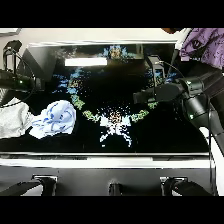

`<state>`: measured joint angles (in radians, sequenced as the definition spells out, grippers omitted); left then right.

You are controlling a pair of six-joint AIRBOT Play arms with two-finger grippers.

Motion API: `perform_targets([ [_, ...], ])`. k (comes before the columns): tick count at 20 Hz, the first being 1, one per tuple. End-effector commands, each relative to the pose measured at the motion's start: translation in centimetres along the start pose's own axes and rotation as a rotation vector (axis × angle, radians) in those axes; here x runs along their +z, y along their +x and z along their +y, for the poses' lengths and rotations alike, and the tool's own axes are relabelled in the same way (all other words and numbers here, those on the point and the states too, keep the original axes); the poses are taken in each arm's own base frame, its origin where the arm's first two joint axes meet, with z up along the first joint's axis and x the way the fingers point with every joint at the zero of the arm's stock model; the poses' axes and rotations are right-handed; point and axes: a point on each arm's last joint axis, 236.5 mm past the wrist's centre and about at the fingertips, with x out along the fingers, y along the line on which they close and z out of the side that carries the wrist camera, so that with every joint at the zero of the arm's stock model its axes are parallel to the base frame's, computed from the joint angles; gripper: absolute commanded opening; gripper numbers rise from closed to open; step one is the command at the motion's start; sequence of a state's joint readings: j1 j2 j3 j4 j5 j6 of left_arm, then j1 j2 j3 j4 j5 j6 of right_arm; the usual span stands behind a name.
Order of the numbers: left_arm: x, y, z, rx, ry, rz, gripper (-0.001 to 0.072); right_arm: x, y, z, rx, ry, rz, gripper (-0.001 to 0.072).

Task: Fold the clothes and pants, and hang the long-sleeved shirts on hangers.

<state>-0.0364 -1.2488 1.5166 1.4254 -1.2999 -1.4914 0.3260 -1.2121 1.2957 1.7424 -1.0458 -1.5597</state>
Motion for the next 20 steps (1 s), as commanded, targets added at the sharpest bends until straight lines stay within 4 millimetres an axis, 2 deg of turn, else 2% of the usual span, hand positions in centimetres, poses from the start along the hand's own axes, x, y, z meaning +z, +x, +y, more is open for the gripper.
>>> perform_targets([
  [1, 0.0, 0.0, 0.0, 0.000, 0.000, -0.001, 0.0023, 0.0, 0.0, 0.1, 0.001, 0.000, -0.002, 0.0038],
  [8, 0.0, 0.0, -0.1, -0.003, -0.001, -0.001, 0.0023, 0.1, 0.0, 0.1, 0.001, 0.000, -0.002, 0.0038],
  [9, -0.1, 0.0, -0.1, -0.004, -0.004, 0.003, 0.0054, 0.0, 0.0, 0.1, 0.001, 0.000, -0.002, 0.0038],
  [10, -0.4, 0.0, -0.1, -0.002, -0.049, 0.019, 0.0338, 0.0, 0.0, 0.1, 0.001, 0.000, -0.001, 0.0038],
  [11, -0.9, 0.2, 0.0, 0.003, -0.092, 0.039, 0.0720, 0.0, 0.0, 0.1, 0.001, 0.000, -0.001, 0.0038],
  [13, -2.6, 1.2, 1.9, 0.064, -0.110, 0.106, 0.0720, 0.0, 0.0, 0.1, 0.001, 0.000, 0.002, 0.0038],
  [16, -6.8, 4.6, 5.2, 0.137, -0.220, 0.213, 0.0720, -0.5, -0.1, 0.1, 0.002, 0.000, 0.020, 0.0038],
  [18, -9.9, 7.3, 6.5, 0.151, -0.273, 0.271, 0.0720, -0.8, -0.1, 0.1, 0.001, 0.001, 0.034, 0.0038],
  [20, -12.8, 9.9, 6.8, 0.153, -0.284, 0.321, 0.0720, -0.8, -0.1, 0.1, 0.001, 0.001, 0.036, 0.0038],
])
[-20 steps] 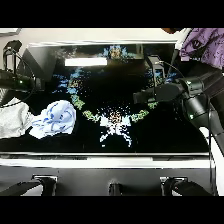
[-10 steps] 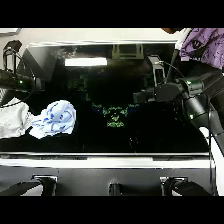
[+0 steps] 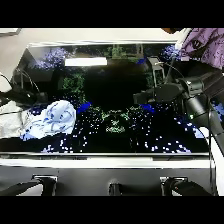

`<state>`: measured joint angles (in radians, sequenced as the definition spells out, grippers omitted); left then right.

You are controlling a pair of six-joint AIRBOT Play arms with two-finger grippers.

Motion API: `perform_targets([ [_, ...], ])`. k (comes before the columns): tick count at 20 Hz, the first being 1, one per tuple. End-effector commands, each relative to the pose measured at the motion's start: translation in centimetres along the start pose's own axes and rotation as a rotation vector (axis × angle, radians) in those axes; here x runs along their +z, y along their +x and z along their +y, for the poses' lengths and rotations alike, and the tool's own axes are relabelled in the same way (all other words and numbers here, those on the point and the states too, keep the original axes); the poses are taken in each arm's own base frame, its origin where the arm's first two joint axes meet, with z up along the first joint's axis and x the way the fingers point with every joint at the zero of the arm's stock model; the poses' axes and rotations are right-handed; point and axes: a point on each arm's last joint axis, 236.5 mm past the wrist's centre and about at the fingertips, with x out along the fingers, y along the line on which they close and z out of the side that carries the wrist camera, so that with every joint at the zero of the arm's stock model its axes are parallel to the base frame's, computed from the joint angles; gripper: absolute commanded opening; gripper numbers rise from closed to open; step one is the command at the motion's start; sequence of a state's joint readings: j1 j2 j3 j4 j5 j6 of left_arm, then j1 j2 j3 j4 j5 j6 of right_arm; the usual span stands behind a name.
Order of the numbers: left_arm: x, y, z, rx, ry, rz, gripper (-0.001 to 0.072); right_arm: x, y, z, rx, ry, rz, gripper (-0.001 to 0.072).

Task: Fold the clothes and pants, and hang the long-sleeved shirts on hangers.

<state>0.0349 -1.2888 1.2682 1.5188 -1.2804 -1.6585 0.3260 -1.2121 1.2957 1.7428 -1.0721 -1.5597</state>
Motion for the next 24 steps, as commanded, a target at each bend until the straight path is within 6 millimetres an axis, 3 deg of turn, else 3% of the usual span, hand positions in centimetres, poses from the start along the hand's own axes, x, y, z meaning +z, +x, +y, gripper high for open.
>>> perform_targets([
  [1, -3.2, 5.5, 1.4, 0.022, -0.053, 0.077, 0.0720, -0.2, 0.0, 0.1, 0.001, 0.000, 0.010, 0.0039],
  [5, -4.2, 9.8, -0.3, -0.055, -0.110, 0.097, 0.0720, -0.3, 0.0, 0.1, 0.003, 0.006, 0.013, 0.0047],
  [6, -4.1, 10.7, -0.6, -0.068, -0.120, 0.103, 0.0720, -0.4, 0.0, 0.1, 0.003, 0.005, 0.019, 0.0092],
  [7, -4.3, 11.3, -1.1, -0.086, -0.134, 0.115, 0.0581, -0.6, -0.1, 0.1, 0.003, 0.005, 0.027, 0.0101],
  [8, -4.4, 11.6, -1.8, -0.110, -0.147, 0.131, 0.0091, -0.9, -0.1, 0.1, 0.002, 0.005, 0.038, 0.0101],
  [9, -4.4, 11.2, -2.9, -0.152, -0.159, 0.140, 0.0018, -1.3, -0.1, 0.0, -0.001, 0.004, 0.053, 0.0101],
  [11, -3.7, 9.5, -6.2, -0.249, -0.087, 0.130, 0.0016, -2.3, -0.2, -0.1, -0.005, 0.001, 0.097, 0.0100],
  [13, -2.6, 6.2, -11.2, -0.345, -0.002, 0.083, 0.0016, -3.5, -0.4, -0.6, -0.026, -0.008, 0.149, 0.0095],
  [16, -1.9, 0.0, -22.0, -0.543, 0.141, -0.012, 0.0017, -4.9, -2.1, -2.5, -0.113, -0.046, 0.196, 0.0096],
  [19, -2.5, -3.9, -31.9, -0.702, 0.238, -0.175, 0.0017, -5.0, -5.0, -4.4, -0.204, -0.080, 0.175, 0.0125],
  [21, -4.1, -4.0, -36.8, -0.760, 0.238, -0.218, 0.0016, -5.2, -6.9, -5.5, -0.259, -0.093, 0.166, 0.0255],
  [24, -7.6, -0.8, -42.1, -0.788, 0.221, -0.193, 0.0020, -5.2, -8.4, -6.7, -0.320, -0.108, 0.149, 0.0293],
])
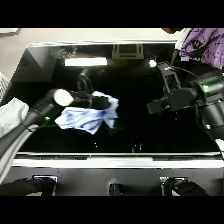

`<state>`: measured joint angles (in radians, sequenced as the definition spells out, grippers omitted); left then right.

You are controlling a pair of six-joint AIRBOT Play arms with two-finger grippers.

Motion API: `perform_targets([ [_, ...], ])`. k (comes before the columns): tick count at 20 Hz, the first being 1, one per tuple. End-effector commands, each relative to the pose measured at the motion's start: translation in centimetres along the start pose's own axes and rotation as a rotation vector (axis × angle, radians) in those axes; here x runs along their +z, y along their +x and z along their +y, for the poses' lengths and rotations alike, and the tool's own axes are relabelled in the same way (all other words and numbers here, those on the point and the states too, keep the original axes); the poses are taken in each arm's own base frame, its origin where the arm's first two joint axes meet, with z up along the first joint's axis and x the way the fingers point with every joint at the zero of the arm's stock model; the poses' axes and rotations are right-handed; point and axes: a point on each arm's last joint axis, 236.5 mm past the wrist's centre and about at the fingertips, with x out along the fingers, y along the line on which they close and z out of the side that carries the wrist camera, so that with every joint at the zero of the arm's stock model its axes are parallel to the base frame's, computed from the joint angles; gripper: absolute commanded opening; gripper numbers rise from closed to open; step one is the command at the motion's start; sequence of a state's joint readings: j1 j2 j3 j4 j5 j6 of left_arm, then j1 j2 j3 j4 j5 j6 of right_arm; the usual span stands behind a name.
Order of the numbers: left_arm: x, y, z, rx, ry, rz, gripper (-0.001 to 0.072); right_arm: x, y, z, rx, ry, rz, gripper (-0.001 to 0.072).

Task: Fold the clothes and pants, and hang the long-sleeved shirts on hangers.

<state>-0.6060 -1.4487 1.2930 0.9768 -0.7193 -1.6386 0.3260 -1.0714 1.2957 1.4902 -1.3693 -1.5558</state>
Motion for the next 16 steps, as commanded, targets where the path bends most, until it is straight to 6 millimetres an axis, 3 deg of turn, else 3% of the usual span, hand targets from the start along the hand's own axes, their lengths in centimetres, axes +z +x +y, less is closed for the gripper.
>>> perform_targets([
  [1, -2.7, 5.9, -4.7, -0.064, -0.016, -0.041, 0.0035, -0.6, -1.4, -2.4, -0.098, -0.015, -0.003, 0.0316],
  [2, -3.5, 7.1, -4.3, -0.054, -0.017, -0.024, 0.0099, -0.5, -1.2, -2.7, -0.112, -0.019, -0.012, 0.0322],
  [4, -3.0, 7.2, -2.4, -0.027, -0.083, -0.014, 0.0324, 0.0, -0.6, -3.4, -0.142, -0.030, -0.023, 0.0346],
  [5, -1.7, 5.9, -1.0, -0.012, -0.107, -0.013, 0.0418, 0.2, -0.3, -3.8, -0.164, -0.036, -0.020, 0.0404],
  [7, 1.0, 1.7, 3.3, 0.048, -0.153, -0.003, 0.0563, 0.6, 0.0, -5.8, -0.198, 0.035, -0.036, 0.0432],
  [9, 2.7, -4.2, 8.9, 0.158, -0.181, 0.013, 0.0563, 0.1, 0.3, -8.6, -0.167, 0.218, -0.044, 0.0457],
  [11, 3.3, -10.1, 14.4, 0.286, -0.212, 0.013, 0.0563, -0.7, 1.6, -9.4, 0.004, 0.429, -0.034, 0.0481],
  [13, 2.7, -14.3, 18.5, 0.364, -0.276, 0.001, 0.0563, -1.1, 4.0, -8.0, 0.250, 0.613, -0.014, 0.0512],
  [14, 2.0, -15.5, 20.0, 0.383, -0.309, 0.000, 0.0563, -1.7, 5.7, -6.8, 0.356, 0.666, 0.017, 0.0563],
  [16, 0.4, -16.8, 22.3, 0.411, -0.382, 0.027, 0.0563, -3.7, 9.4, -4.6, 0.457, 0.666, 0.108, 0.0580],
])
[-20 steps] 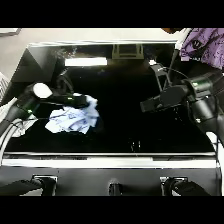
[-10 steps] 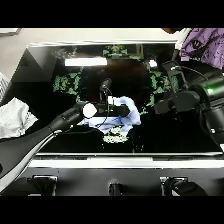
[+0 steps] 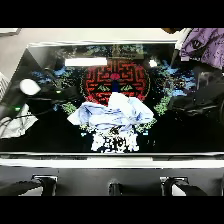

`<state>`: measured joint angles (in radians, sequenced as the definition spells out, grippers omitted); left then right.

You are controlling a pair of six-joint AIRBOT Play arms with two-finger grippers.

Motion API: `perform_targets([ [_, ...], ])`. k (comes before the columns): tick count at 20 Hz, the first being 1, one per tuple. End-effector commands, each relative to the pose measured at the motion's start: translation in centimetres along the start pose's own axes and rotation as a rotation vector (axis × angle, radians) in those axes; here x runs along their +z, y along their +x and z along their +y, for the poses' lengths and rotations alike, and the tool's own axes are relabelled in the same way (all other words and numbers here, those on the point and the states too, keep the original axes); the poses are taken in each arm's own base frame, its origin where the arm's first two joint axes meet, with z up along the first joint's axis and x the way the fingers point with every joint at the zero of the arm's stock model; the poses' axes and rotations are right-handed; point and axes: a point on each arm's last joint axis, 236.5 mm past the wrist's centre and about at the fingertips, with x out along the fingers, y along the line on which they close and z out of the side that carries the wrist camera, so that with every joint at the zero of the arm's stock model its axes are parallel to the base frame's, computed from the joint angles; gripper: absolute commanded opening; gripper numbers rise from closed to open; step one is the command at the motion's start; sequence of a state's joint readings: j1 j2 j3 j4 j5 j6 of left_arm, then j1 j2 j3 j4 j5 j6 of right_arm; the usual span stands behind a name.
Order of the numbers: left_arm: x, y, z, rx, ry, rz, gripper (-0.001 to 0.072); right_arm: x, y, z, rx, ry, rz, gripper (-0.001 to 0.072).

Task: Fold the clothes and pants, and hang the long-sleeved shirts on hangers.

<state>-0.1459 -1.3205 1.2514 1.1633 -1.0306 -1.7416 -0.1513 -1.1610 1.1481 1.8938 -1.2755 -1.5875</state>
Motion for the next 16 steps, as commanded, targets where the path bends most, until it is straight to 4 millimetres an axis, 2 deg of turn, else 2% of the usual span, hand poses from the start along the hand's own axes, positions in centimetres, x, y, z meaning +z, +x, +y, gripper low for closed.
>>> perform_targets([
  [1, -1.8, -2.1, 6.5, 0.101, -0.099, 0.080, 0.0562, -2.1, 5.3, 1.7, 0.249, 0.133, 0.111, 0.0580],
  [3, -2.3, -2.0, 7.2, 0.109, -0.110, 0.095, 0.0562, -2.1, 8.2, 2.2, 0.298, 0.178, 0.122, 0.0580],
  [6, -2.3, -2.0, 7.2, 0.109, -0.111, 0.095, 0.0562, -0.6, 10.6, 4.2, 0.403, 0.236, 0.100, 0.0578],
  [8, -2.4, -1.9, 7.2, 0.109, -0.111, 0.096, 0.0562, -1.5, 12.7, 4.4, 0.386, 0.233, 0.139, 0.0546],
  [9, -2.4, -2.0, 7.2, 0.108, -0.111, 0.096, 0.0562, -1.7, 13.7, 4.4, 0.376, 0.231, 0.147, 0.0469],
  [10, -2.5, -2.0, 7.2, 0.109, -0.111, 0.103, 0.0562, -1.6, 14.3, 4.4, 0.367, 0.224, 0.140, 0.0346],
  [11, -2.7, -2.0, 7.5, 0.118, -0.112, 0.111, 0.0565, -1.2, 14.6, 4.3, 0.357, 0.220, 0.119, 0.0147],
  [12, -3.1, -1.7, 8.2, 0.128, -0.145, 0.122, 0.0592, -0.7, 14.6, 4.3, 0.353, 0.220, 0.097, 0.0038],
  [13, -3.6, -1.2, 9.0, 0.126, -0.196, 0.126, 0.0615, -0.3, 14.3, 4.3, 0.350, 0.215, 0.077, 0.0036],
  [16, -4.8, 1.7, 11.4, 0.016, -0.328, 0.100, 0.0614, 0.2, 12.9, 4.8, 0.358, 0.192, 0.049, 0.0036],
])
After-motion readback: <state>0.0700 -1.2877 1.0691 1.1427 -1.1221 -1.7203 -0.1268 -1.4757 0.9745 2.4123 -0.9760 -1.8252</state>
